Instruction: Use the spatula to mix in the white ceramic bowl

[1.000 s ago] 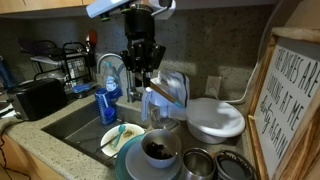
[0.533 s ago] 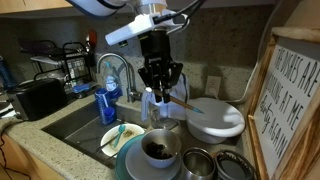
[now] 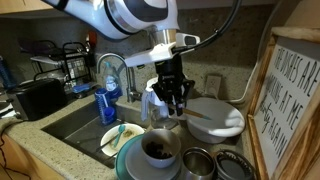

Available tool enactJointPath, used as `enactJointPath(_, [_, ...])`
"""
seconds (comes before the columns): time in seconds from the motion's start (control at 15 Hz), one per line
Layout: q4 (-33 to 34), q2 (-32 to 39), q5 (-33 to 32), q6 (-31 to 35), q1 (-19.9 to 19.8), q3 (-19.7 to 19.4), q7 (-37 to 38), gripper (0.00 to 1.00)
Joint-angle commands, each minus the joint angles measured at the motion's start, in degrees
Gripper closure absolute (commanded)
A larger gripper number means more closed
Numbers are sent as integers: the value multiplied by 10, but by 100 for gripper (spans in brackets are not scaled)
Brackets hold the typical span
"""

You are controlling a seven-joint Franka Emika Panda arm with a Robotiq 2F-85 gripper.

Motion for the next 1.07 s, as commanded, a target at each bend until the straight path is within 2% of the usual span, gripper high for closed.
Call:
enactJointPath(0.0, [19,32,-8,23,-3,-2,14,92])
enactJointPath(0.13, [26,49,-10,32,-4,-4,17,92])
enactJointPath(0.2, [32,57,-8,34,-4,-5,17,72])
enactJointPath(0.27, [36,63,-10,36,-4,-7,20,49])
enactJointPath(0.4, [46,75,-9,37,-5,-8,21,45])
enactJointPath(0.8, [68,88,-5,29,-6,-8,28,1])
enactJointPath(1.0, [72,80,-5,15,-3,-6,29,0])
